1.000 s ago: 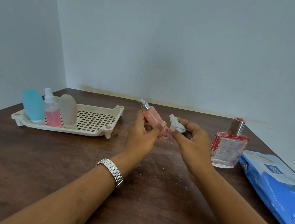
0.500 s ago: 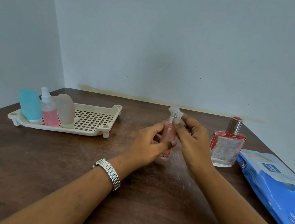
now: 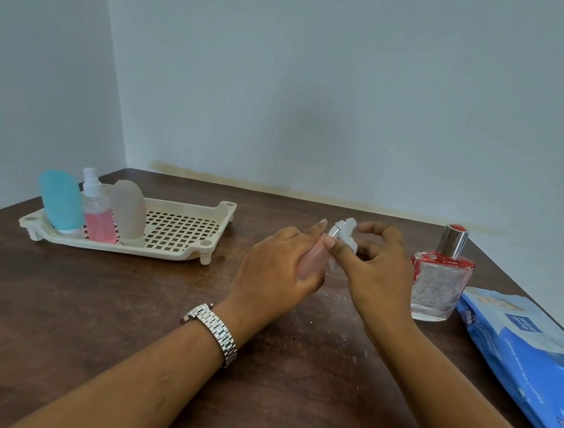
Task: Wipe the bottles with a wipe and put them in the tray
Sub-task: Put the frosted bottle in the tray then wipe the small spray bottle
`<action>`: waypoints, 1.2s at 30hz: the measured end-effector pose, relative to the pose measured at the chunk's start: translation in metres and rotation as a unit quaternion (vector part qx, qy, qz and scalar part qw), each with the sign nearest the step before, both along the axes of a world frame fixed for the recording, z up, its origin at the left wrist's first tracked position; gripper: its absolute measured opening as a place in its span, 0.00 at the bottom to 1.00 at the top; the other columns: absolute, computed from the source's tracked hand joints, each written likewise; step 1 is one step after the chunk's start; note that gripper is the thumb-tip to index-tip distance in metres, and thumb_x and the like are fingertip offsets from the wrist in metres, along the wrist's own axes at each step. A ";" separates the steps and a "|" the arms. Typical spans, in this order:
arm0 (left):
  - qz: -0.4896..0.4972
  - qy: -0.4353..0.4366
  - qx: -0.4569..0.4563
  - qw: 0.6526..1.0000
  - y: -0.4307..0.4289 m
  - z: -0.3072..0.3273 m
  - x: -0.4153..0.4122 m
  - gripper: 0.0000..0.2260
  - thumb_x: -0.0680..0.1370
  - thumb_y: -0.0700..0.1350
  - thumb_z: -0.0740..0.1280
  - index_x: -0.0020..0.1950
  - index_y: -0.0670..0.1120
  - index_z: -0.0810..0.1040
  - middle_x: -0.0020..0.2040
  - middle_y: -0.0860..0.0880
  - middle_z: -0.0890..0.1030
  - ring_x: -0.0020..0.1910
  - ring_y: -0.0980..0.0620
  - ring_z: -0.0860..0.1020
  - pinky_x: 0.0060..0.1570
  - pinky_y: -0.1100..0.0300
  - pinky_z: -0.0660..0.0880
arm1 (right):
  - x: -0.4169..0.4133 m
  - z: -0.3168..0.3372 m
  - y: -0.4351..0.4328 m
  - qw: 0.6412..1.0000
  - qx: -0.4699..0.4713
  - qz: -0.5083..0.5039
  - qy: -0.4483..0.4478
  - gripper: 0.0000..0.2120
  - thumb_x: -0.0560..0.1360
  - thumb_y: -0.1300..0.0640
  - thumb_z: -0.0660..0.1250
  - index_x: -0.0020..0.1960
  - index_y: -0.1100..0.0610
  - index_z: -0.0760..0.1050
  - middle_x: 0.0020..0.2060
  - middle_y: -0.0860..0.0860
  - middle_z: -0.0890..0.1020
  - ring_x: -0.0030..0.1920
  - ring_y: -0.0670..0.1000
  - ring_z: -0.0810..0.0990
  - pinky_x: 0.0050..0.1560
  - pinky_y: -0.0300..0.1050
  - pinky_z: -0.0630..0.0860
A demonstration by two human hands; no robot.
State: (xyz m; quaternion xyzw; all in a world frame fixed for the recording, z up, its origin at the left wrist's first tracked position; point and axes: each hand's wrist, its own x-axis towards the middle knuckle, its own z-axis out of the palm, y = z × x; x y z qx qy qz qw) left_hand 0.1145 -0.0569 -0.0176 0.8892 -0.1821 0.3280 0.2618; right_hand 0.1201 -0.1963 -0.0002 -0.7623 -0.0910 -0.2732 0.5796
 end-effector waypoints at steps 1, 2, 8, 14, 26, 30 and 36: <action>0.004 0.000 0.005 1.000 0.000 0.000 0.000 0.29 0.75 0.53 0.68 0.75 0.53 0.64 0.44 0.56 0.72 0.36 0.60 0.70 0.35 0.71 0.62 | 0.000 0.000 0.000 1.000 -0.014 -0.009 -0.006 0.15 0.67 0.49 0.75 0.48 0.49 0.73 0.37 0.45 0.82 0.38 0.41 0.80 0.39 0.37 0.77; 0.006 -0.001 0.009 1.000 -0.001 0.001 -0.001 0.29 0.75 0.53 0.68 0.75 0.53 0.64 0.44 0.56 0.71 0.36 0.60 0.70 0.34 0.71 0.62 | 0.000 0.000 -0.001 0.999 -0.034 -0.015 -0.017 0.11 0.68 0.50 0.74 0.46 0.49 0.75 0.38 0.43 0.81 0.39 0.40 0.80 0.39 0.33 0.76; 0.016 -0.002 0.012 1.000 -0.002 0.003 -0.002 0.26 0.75 0.53 0.68 0.72 0.50 0.69 0.47 0.55 0.71 0.40 0.58 0.72 0.35 0.70 0.65 | -0.002 0.000 0.000 0.986 -0.136 -0.029 -0.095 0.06 0.71 0.55 0.71 0.48 0.51 0.80 0.40 0.42 0.79 0.41 0.38 0.77 0.41 0.23 0.69; 0.019 -0.038 0.039 0.998 -0.002 0.006 -0.002 0.19 0.73 0.50 0.72 0.62 0.46 0.77 0.45 0.53 0.74 0.38 0.56 0.73 0.35 0.69 0.64 | 0.000 0.000 0.000 0.952 -0.272 -0.013 -0.141 0.11 0.77 0.59 0.64 0.58 0.55 0.79 0.50 0.43 0.72 0.48 0.38 0.68 0.49 0.21 0.64; 0.006 -0.153 0.180 0.972 -0.007 0.002 -0.001 0.14 0.68 0.46 0.75 0.50 0.43 0.79 0.41 0.49 0.77 0.35 0.53 0.73 0.29 0.61 0.74 | 0.011 0.001 -0.016 0.861 -0.470 -0.131 -0.146 0.24 0.79 0.47 0.46 0.36 0.54 0.75 0.33 0.49 0.77 0.42 0.52 0.72 0.40 0.47 0.69; -0.006 -0.157 0.210 0.965 -0.008 0.001 -0.002 0.14 0.67 0.47 0.76 0.49 0.43 0.80 0.41 0.49 0.78 0.34 0.53 0.72 0.30 0.62 0.73 | 0.014 0.001 -0.021 0.869 -0.469 -0.114 -0.110 0.29 0.78 0.43 0.42 0.31 0.52 0.74 0.27 0.47 0.73 0.33 0.50 0.72 0.34 0.45 0.69; -0.005 -0.160 0.243 0.957 -0.003 0.007 -0.002 0.16 0.67 0.48 0.76 0.53 0.44 0.80 0.43 0.49 0.78 0.36 0.53 0.73 0.31 0.63 0.72 | 0.010 0.005 -0.020 0.888 -0.444 -0.106 -0.050 0.24 0.80 0.45 0.45 0.29 0.50 0.66 0.25 0.46 0.70 0.27 0.45 0.70 0.28 0.42 0.64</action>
